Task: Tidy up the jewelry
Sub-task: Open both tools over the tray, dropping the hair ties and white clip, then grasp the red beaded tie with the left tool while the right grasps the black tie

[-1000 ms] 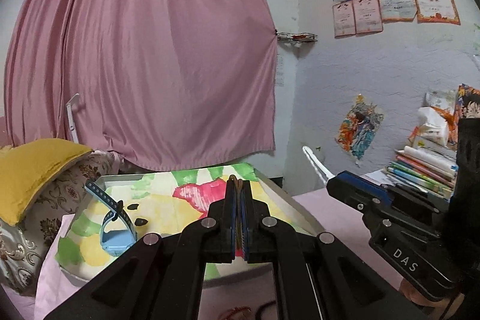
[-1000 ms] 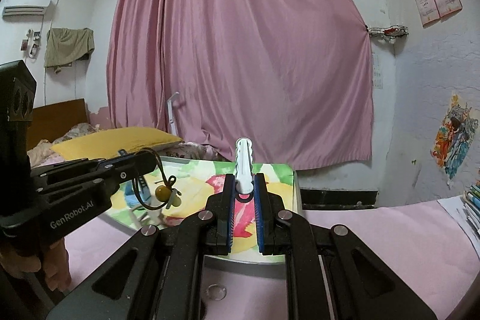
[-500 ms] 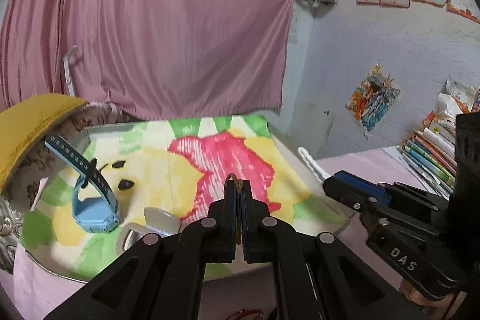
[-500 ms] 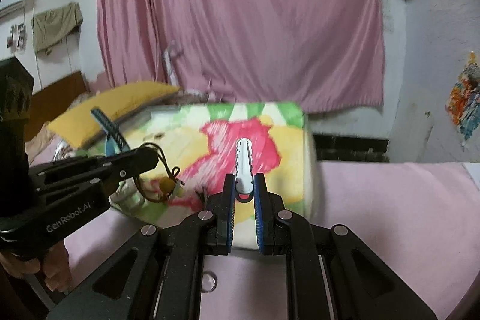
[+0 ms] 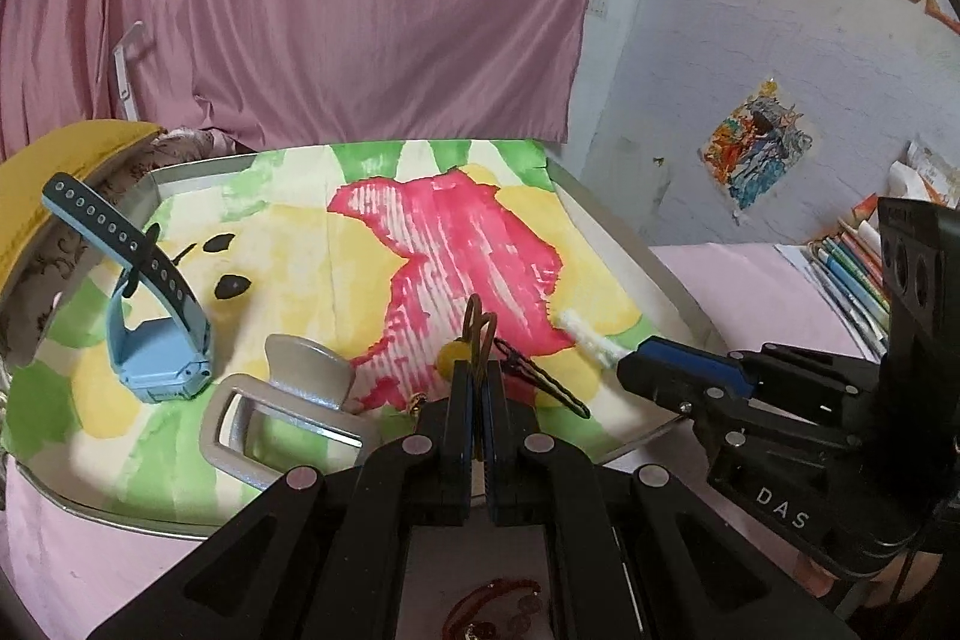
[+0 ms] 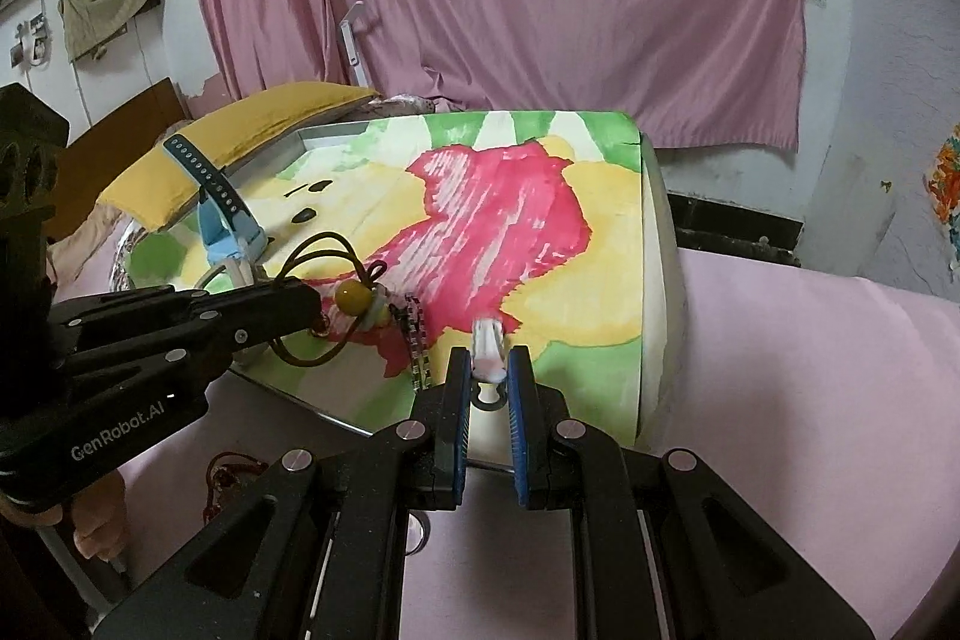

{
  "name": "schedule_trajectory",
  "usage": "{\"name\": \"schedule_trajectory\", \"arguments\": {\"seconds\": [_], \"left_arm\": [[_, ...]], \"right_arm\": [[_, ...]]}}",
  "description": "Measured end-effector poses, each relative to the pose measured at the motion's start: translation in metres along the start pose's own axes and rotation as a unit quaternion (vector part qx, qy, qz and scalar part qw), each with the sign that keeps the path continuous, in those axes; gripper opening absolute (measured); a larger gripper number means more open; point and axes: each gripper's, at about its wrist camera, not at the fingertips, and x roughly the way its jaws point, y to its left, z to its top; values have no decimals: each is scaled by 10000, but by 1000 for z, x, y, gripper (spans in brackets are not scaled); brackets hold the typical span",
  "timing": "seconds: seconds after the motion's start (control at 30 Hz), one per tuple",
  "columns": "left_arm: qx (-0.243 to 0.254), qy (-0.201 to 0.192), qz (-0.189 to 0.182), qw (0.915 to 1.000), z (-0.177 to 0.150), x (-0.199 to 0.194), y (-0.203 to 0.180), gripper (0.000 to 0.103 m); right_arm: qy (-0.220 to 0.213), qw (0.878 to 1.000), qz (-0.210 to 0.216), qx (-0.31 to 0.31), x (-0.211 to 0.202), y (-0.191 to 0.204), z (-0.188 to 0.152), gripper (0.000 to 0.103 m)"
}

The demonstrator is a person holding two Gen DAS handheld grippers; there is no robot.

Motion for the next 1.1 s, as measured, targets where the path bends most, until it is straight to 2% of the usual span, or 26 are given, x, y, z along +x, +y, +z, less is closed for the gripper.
{"name": "schedule_trajectory", "arguments": {"seconds": [0.17,0.23,0.27,0.3,0.37,0.43,0.47,0.57,0.63,0.77,0.8,0.9,1.0,1.1], "left_arm": [[-71,-25,-33,10000,-2,-2,2,5],[-114,-76,0,9999,-3,-5,3,14],[-144,-133,11,9998,-5,-8,4,26],[-168,-194,16,9997,-6,-12,4,38],[-196,-335,27,9992,-8,-19,5,45],[-201,-500,51,9985,-10,-29,5,47],[-209,-573,80,9981,-11,-33,5,50],[-281,-902,129,9954,-17,-50,7,66],[-312,-1122,162,9931,-21,-61,8,73],[-370,-1525,358,9870,-27,-85,9,101],[-411,-1604,402,9854,-29,-91,10,103],[-448,-1618,418,9849,-32,-102,14,103],[-385,-1643,537,9842,-39,-111,17,103],[-284,-1645,624,9840,-46,-118,17,103]], "right_arm": [[-189,9998,-6,101,-8,-1,-3,13],[-323,9994,-38,129,-17,-2,-6,24],[-435,9989,-68,155,-23,-2,-8,35],[-515,9985,-78,176,-27,-3,-9,39],[-732,9969,-177,220,-40,-4,-11,39],[-960,9947,-271,246,-53,-5,-14,40],[-1079,9934,-304,255,-60,-5,-15,43],[-1479,9881,-384,197,-80,-3,-21,63],[-1679,9848,-414,139,-90,0,-24,68],[-2036,9782,-401,51,-111,6,-32,87],[-2090,9771,-407,35,-114,8,-33,93],[-2268,9728,-481,-38,-125,13,-39,99],[-2327,9709,-541,-149,-131,18,-45,101],[-2211,9735,-542,-201,-133,20,-49,101]]}}
